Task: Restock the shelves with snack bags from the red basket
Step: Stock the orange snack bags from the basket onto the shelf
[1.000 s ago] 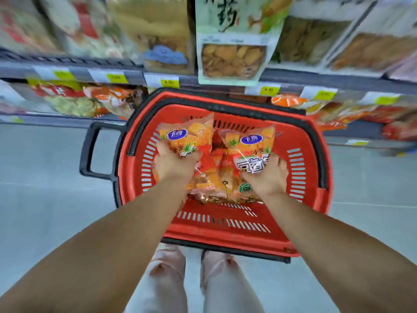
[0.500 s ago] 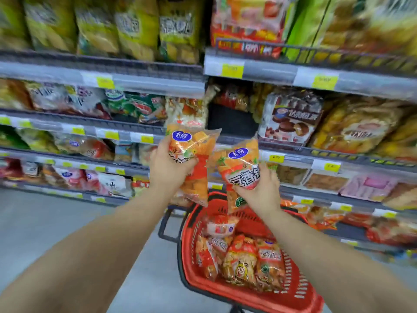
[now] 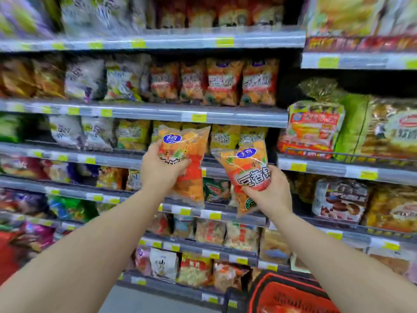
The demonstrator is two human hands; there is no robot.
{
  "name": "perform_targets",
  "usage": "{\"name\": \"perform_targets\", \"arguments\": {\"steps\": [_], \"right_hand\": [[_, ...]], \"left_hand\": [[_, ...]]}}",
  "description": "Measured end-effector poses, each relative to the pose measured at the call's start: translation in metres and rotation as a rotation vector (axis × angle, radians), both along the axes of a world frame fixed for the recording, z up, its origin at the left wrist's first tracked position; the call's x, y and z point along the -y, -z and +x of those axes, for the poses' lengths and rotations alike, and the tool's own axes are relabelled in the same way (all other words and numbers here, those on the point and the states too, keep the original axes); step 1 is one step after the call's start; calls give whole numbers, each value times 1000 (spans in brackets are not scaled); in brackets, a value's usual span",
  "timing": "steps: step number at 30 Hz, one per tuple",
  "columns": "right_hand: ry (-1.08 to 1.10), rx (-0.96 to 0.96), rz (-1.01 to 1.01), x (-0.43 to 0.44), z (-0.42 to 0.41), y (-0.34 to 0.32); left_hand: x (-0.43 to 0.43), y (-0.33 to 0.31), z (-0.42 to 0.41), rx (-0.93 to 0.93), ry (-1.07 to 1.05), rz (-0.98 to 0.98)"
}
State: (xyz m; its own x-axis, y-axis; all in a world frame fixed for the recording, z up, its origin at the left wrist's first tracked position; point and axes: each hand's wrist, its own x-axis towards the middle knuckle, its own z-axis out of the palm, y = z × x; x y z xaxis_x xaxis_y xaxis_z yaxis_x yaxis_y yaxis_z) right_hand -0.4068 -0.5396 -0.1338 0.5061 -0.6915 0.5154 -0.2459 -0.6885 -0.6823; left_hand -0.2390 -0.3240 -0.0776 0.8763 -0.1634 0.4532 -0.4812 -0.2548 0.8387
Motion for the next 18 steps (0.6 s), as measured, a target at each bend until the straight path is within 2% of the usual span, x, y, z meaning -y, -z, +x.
{"name": "perform_targets", "arguments": {"steps": [9, 18], "right_hand": [[-79, 96, -138, -27, 78, -91], [-48, 133, -227, -5, 192, -147]], "left_hand": [[-37, -56, 80, -76, -42, -54], [-15, -107, 161, -165, 24, -106]]}}
